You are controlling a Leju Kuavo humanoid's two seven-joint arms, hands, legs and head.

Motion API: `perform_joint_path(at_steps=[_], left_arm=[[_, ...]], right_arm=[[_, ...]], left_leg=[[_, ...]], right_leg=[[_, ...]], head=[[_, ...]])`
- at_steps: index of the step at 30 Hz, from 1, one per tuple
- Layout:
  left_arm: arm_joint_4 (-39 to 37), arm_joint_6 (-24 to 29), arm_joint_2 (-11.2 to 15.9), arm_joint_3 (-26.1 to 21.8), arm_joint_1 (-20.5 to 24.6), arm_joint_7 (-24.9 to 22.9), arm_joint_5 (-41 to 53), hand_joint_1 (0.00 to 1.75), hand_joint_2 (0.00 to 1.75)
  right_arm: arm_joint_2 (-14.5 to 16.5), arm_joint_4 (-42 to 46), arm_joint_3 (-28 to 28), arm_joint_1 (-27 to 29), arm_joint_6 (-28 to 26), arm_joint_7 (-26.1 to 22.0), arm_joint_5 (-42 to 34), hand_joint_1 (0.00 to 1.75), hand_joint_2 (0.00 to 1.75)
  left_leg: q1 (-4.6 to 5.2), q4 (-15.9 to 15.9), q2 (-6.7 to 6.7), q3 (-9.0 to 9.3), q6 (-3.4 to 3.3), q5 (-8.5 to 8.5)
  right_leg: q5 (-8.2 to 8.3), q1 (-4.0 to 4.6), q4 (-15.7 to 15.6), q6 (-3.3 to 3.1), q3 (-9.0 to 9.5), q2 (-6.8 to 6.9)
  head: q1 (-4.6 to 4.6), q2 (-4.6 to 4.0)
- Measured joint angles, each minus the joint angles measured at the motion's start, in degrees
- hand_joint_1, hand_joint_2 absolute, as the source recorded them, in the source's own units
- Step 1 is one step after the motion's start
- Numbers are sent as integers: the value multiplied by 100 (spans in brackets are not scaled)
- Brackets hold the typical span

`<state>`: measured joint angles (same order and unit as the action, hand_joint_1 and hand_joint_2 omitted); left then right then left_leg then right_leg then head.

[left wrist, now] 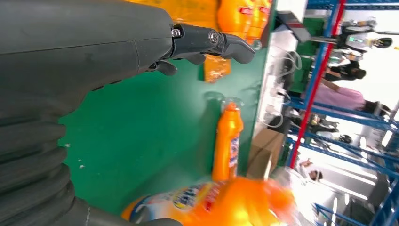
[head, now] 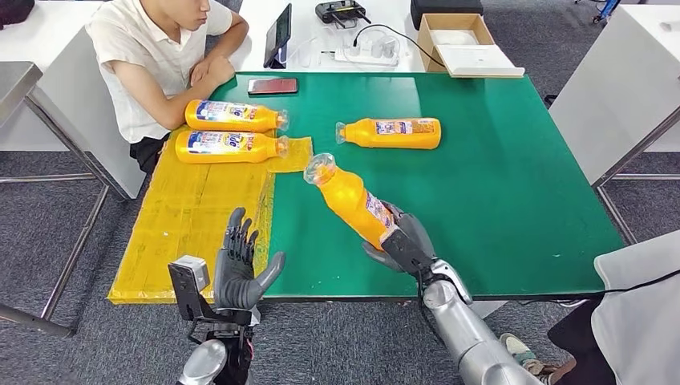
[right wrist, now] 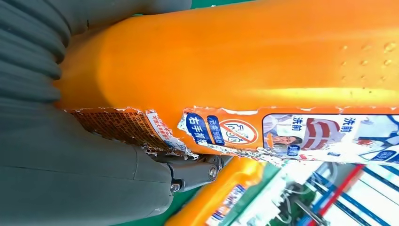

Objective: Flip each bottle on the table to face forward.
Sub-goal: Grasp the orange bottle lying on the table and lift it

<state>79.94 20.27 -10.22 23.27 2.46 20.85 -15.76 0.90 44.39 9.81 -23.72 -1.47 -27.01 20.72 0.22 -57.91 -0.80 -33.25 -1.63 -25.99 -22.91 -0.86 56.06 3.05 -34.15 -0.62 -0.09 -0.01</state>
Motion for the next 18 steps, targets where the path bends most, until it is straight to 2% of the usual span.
perform_joint_path(at_steps=[4, 10, 13, 18], left_arm=[[-60, -113, 1, 15, -34, -40, -124, 0, 175], [56, -414, 33, 68, -127, 439, 10, 0, 175], [186, -800, 81, 150, -155, 546, 105, 0, 175], [286, -1102, 128, 207, -197, 632, 174, 0, 175]], right_arm=[[37, 570, 13, 254, -127, -222, -368, 175, 175], [143, 1633, 249, 667, -365, -291, -714, 175, 175], [151, 1748, 497, 700, -211, -296, -732, 175, 175], [168, 1758, 796, 722, -16, -369, -658, 175, 175]], left_leg=[[7, 0, -4, -13, -1, -1], [8, 0, -4, -20, -1, -2], [7, 0, -2, -19, -1, -2], [7, 0, -5, -19, -1, 0]], right_leg=[[-1, -10, -1, 1, -8, 1], [-2, -10, -2, 1, -18, 1], [-3, -9, -2, 0, -19, 0], [-2, -9, 0, 0, -17, 1]], head=[[-3, 0], [-2, 0], [-2, 0], [-2, 1]])
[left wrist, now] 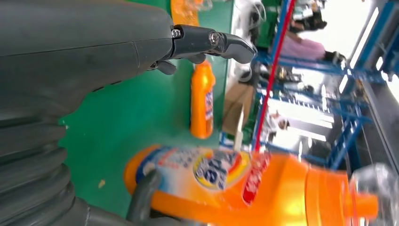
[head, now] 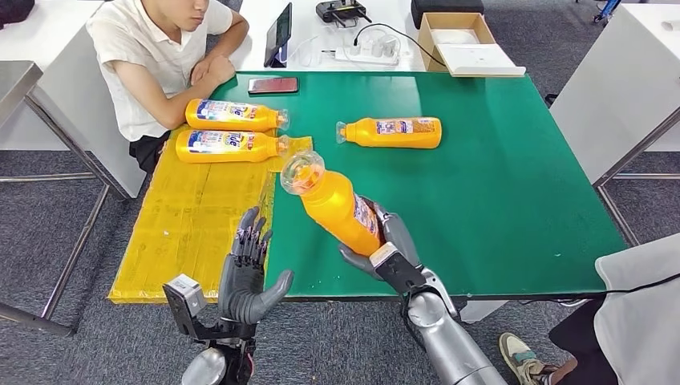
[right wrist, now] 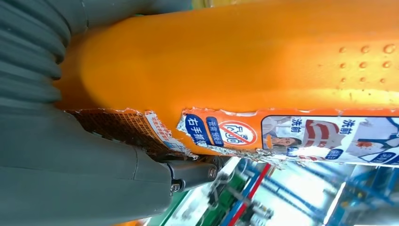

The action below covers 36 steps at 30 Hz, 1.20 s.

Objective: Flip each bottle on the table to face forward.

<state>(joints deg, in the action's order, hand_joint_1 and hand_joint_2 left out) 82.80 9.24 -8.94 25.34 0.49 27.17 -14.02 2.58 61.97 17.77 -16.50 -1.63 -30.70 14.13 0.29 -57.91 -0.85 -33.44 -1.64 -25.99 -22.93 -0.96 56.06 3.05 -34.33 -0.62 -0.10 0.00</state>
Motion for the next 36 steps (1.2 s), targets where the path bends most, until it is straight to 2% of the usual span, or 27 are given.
perform_joint_path(at_steps=[3, 7, 11, 17, 18, 19, 20, 21, 22, 23, 24, 27, 31, 32, 36], left_arm=[[-1, -229, 2, 39, 2, 2, 138, 0, 175], [-63, -244, -10, 87, 82, -96, 245, 0, 175], [-151, -242, -42, 96, 175, -150, 243, 0, 175], [-387, -219, -44, 69, 280, -332, 132, 0, 175], [-433, -235, -45, 61, 289, -353, 102, 13, 175], [-476, -262, -46, 54, 298, -372, 67, 57, 175], [-520, -305, -47, 45, 311, -382, 23, 100, 175], [-556, -358, -48, 38, 326, -385, -20, 144, 175], [-587, -415, -48, 32, 341, -377, -59, 175, 175], [-616, -493, -47, 18, 355, -358, -107, 175, 175], [-640, -585, -46, -2, 367, -336, -166, 175, 175], [-684, -925, -31, -91, 377, -302, -407, 175, 175], [-712, -1101, -14, -175, 383, -304, -529, 175, 175], [-716, -1128, -13, -188, 385, -304, -550, 175, 175], [-717, -1454, 24, -262, 384, -287, -750, 175, 175]], right_arm=[[34, -41, 268, -2, 220, -93, 223, 175, 175], [182, -182, 785, -18, 425, -126, 436, 175, 175], [295, -464, 1243, -97, 438, -74, 524, 175, 175], [337, -799, 1545, -256, 363, -63, 580, 175, 175], [343, -826, 1574, -275, 362, -56, 583, 175, 175], [348, -850, 1601, -295, 362, -45, 587, 175, 175], [350, -875, 1626, -316, 364, -31, 586, 163, 175], [350, -900, 1646, -335, 367, -18, 578, 130, 175], [350, -924, 1660, -353, 372, -11, 567, 97, 175], [350, -949, 1673, -368, 378, -7, 551, 65, 175], [351, -972, 1687, -380, 382, -6, 533, 44, 175], [356, -1032, 1718, -393, 386, -9, 486, 44, 175], [365, -1090, 1755, -393, 395, -20, 467, 3, 175], [365, -1105, 1766, -393, 399, -29, 465, 0, 175], [365, -1149, 1792, -391, 447, -121, 390, 0, 0]], left_leg=[[0, 0, 2, 0, 0, 0], [-1, 0, 1, -1, 0, 0], [-1, 0, -1, -1, 0, 0], [1, 0, 1, -1, -1, 1], [1, 0, 1, -1, -1, 1], [1, 0, 1, -1, -1, 1], [1, 0, 1, -1, -1, 1], [1, 0, 1, -1, -1, 1], [1, 0, 1, -1, -1, 1], [1, 0, 1, -2, -1, 1], [0, 0, 2, -2, -1, 0], [0, 0, 2, -2, -1, 0], [0, 0, 2, -2, -1, 0], [0, 0, 2, -2, -1, 0], [0, 0, 2, -2, -1, 1]], right_leg=[[0, 0, 1, 0, 0, -1], [0, 0, 0, 0, -2, 0], [-1, 0, 0, -1, -4, 0], [0, -1, 0, -1, -3, 0], [0, -1, 0, -1, -3, 0], [0, -1, 0, -1, -3, 0], [0, -1, 0, -1, -4, 0], [0, -1, 0, -1, -4, 0], [0, -1, 0, -1, -4, 0], [0, 0, 0, -1, -4, 0], [0, 0, 0, -1, -4, 0], [0, 0, 0, -1, -6, -1], [0, 0, 0, -1, -6, 0], [0, 0, 0, -1, -6, 0], [0, -1, 0, -1, -5, -1]], head=[[-2, -1], [0, -1], [0, -1], [-1, -1], [-1, -1], [-1, -1], [-1, -2], [-1, -1], [-1, -1], [-1, -1], [-1, 0], [1, 0], [0, -1], [0, -1], [-1, 0]])
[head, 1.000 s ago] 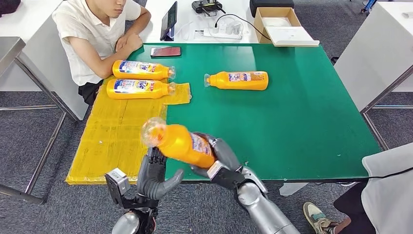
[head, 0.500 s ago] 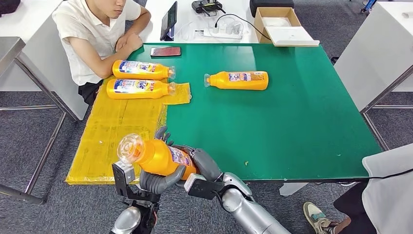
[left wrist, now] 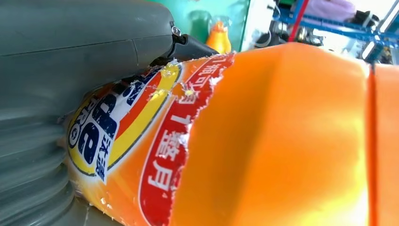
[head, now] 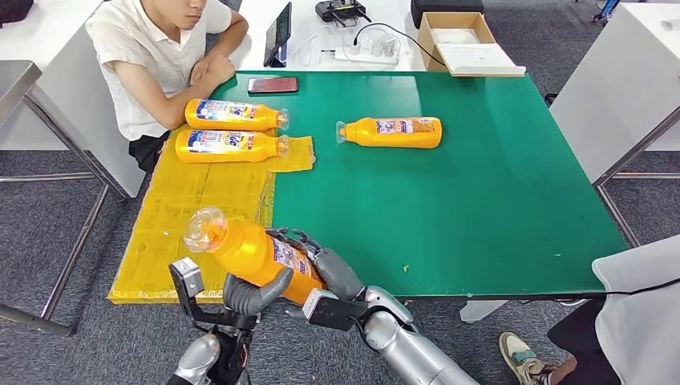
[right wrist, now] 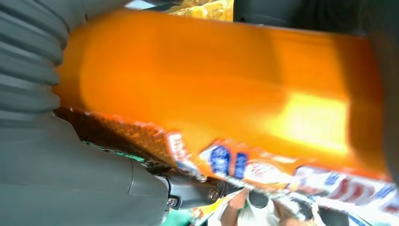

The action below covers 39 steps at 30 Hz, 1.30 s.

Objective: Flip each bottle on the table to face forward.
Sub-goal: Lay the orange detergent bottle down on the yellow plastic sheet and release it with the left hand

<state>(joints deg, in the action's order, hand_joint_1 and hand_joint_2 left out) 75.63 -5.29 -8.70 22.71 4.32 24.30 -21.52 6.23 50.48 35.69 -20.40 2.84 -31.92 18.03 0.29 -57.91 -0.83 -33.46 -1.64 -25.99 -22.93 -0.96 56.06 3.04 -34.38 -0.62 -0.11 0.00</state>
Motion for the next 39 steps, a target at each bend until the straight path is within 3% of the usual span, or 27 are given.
perform_joint_path(at_steps=[5, 9, 11, 14, 18, 23, 25, 31, 39], left_arm=[[0, -498, 37, -171, -53, 110, -126, 175, 175], [-1, -507, 37, -302, -82, 28, -75, 175, 175], [-10, -129, 38, -380, -82, -117, 107, 175, 175], [-87, 961, 63, -594, -61, -179, 650, 175, 175], [-197, 1701, 151, -903, 14, -127, 1018, 175, 175], [-269, 3212, 213, -1337, 124, 107, 1481, 175, 175], [-298, 3559, 262, -1572, 192, 168, 1575, 175, 175], [-474, 4442, 336, -1998, 419, 593, 2919, 175, 175], [-637, 4540, 341, -2225, 538, 679, 3380, 175, 175]], right_arm=[[3, 1, -5, 26, 72, -174, -131, 0, 0], [32, 160, -129, 233, -290, -250, -280, 0, 0], [37, 341, -265, 447, -644, -273, -298, 0, 0], [28, 816, -588, 860, -1413, -473, -246, 0, 0], [-12, 1401, -1004, 1264, -2030, -605, -213, 0, 0], [4, 2315, -1539, 1755, -3483, -627, -495, 0, 0], [-14, 2677, -1750, 1895, -3785, -627, -584, 0, 0], [-22, 3346, -2255, 2054, -3896, -627, -825, 0, 0], [-20, 3596, -2487, 2084, -3888, -627, -878, 0, 0]], left_leg=[[0, 0, 0, 0, 0, 0], [0, 0, -1, 0, 0, 0], [0, 0, -3, -2, 0, -1], [0, 0, 0, -5, 1, -1], [0, 0, -2, -7, 1, -1], [-1, 0, -1, -8, 1, -1], [-1, 0, -1, -9, 1, -1], [0, 0, -2, -8, 0, 0], [0, 0, 5, -7, 0, 0]], right_leg=[[0, 0, 0, 0, -1, 0], [-1, 1, 0, 0, -2, 1], [-1, 0, -1, 0, -4, 2], [-1, 0, -1, -1, -8, 0], [-1, 0, -1, -1, -10, 2], [0, 0, 0, -1, -10, 1], [-1, 0, 0, -1, -11, 1], [0, 0, 0, -1, -10, 1], [0, 0, 0, -1, -11, 0]], head=[[1, 0], [-1, -1], [0, 0], [0, -1], [1, -1], [-1, -1], [-1, 0], [-2, 0], [-1, -1]])
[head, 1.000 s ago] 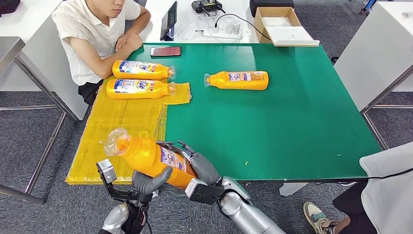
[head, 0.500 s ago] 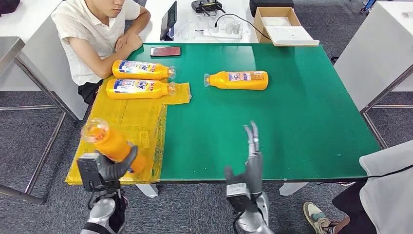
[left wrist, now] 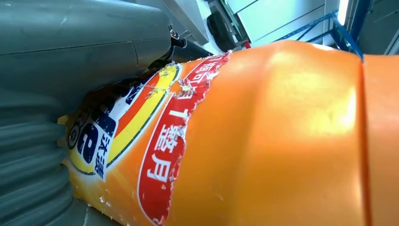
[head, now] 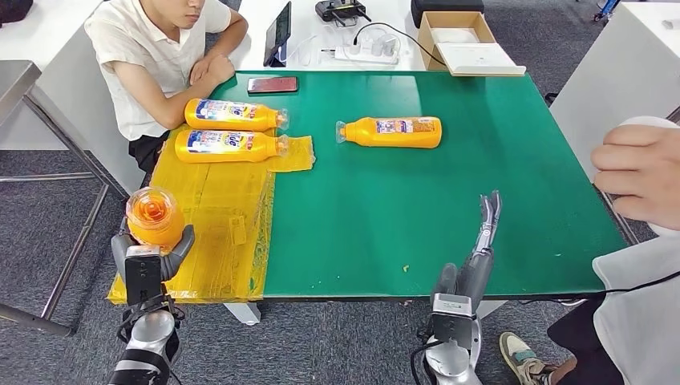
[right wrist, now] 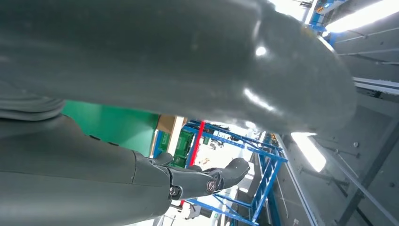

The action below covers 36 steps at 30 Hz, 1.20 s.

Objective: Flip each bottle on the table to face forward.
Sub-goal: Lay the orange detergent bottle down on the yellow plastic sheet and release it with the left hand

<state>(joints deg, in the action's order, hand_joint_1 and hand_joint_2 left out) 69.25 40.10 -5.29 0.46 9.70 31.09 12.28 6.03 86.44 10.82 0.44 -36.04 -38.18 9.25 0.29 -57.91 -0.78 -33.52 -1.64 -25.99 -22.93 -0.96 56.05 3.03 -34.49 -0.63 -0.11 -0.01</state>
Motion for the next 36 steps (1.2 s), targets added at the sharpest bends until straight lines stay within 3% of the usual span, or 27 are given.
perform_joint_path(at_steps=[4, 7, 10, 12, 16, 21, 22, 26, 30, 31, 36], left_arm=[[-41, 1, -19, -70, 31, 18, 529, 175, 175], [-138, 0, -109, -228, 180, -114, 2537, 175, 175], [-601, -7, -140, -206, 518, -862, 4597, 175, 175], [-1020, -69, -135, -92, 763, -1395, 5335, 175, 175], [-2086, -643, -108, 354, 1305, -2160, 5962, 175, 175], [-2866, -1115, -100, 793, 1740, -2533, 6084, 168, 175], [-2977, -1176, -95, 862, 1826, -2580, 6101, 159, 175], [-3286, -1396, -69, 1081, 2048, -2657, 6112, 73, 175], [-3474, -1826, -45, 1216, 2214, -2722, 5986, 10, 175], [-3521, -1966, -37, 1251, 2249, -2719, 5923, 1, 175], [-3625, -2574, -22, 1307, 2325, -2334, 5107, 0, 175]], right_arm=[[1, 29, -29, 4, 3, 0, 2, 0, 0], [5, 17, -22, -13, 30, 0, 3, 0, 0], [42, -82, 15, -101, 81, 0, -29, 0, 0], [77, -195, 38, -170, 125, 0, -52, 0, 0], [172, -490, 89, -313, 291, 0, -98, 0, 0], [257, -739, 103, -367, 426, 0, -137, 0, 0], [273, -783, 102, -371, 449, 0, -145, 0, 0], [323, -931, 91, -375, 539, 0, -206, 0, 0], [362, -1028, 79, -376, 621, 0, -238, 0, 0], [371, -1051, 75, -377, 634, 0, -236, 0, 0], [398, -1157, 57, -379, 679, 0, -232, 0, 0]], left_leg=[[-1, 0, 1, -1, 0, 0], [0, 0, -11, -3, 0, 1], [1, 0, -10, -1, -1, 2], [2, 0, -6, 1, -1, 4], [1, 0, -11, 1, -3, 12], [0, 0, -14, 0, -2, 12], [0, 0, -15, 0, -2, 12], [0, 0, -16, 1, -2, 12], [0, 0, -17, 11, -2, 12], [0, 0, -16, 15, -2, 12], [0, 0, -20, 24, -2, 13]], right_leg=[[0, 1, 0, 0, -3, 0], [0, -1, 0, 0, -1, 7], [3, -1, 0, 0, 3, 10], [5, -2, -1, 1, 2, 8], [6, -1, 2, 1, 5, 11], [5, -1, 6, 2, 6, 14], [4, -1, 6, 2, 6, 15], [4, -1, 5, 2, 8, 15], [4, -1, 6, 1, 20, 17], [4, -1, 6, 1, 23, 16], [3, -1, 6, 1, 34, 20]], head=[[0, 1], [-1, 1], [0, 0], [1, -1], [0, 0], [-1, 1], [-1, 1], [0, 1], [0, 1], [0, 1], [2, 1]])
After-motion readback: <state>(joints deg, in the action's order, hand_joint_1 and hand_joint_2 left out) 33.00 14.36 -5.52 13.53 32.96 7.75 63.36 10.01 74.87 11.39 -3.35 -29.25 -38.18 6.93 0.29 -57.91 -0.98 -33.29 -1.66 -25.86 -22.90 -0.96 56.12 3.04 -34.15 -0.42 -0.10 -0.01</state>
